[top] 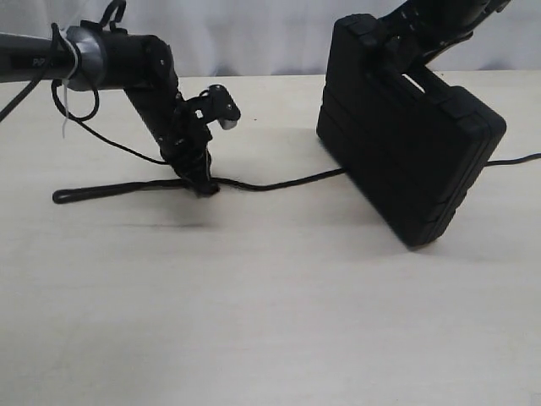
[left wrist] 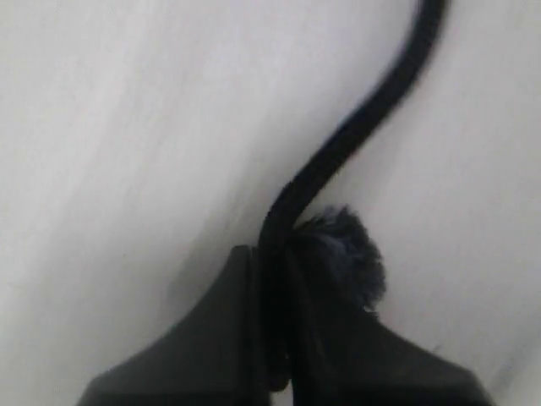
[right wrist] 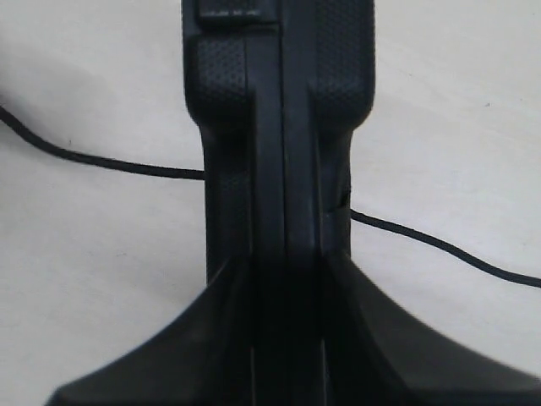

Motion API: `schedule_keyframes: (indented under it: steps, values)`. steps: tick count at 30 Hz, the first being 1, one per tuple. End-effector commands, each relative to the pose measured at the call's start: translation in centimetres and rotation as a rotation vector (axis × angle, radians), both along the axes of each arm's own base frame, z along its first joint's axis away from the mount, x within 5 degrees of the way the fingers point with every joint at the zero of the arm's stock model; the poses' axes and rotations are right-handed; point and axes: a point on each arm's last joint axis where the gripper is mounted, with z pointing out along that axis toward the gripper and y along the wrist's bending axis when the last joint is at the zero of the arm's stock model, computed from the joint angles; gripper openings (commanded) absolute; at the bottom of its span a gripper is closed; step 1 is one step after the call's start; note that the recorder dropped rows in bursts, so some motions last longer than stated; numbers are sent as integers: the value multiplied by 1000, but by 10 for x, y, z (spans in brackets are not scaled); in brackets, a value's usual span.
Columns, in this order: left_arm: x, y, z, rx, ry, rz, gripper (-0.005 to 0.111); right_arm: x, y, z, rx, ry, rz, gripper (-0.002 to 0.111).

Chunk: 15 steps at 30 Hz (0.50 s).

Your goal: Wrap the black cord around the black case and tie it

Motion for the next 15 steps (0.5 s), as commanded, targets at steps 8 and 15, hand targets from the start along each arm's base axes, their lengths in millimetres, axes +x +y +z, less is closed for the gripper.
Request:
schedule_keyframes:
  steps: [8,15]
  values:
    - [-18,-56,11,-689,620,522,0,-2,1,3,21,-4,1,4]
    - [-24,-60,20,-762,703,448,33,-2,1,3,21,-4,1,4]
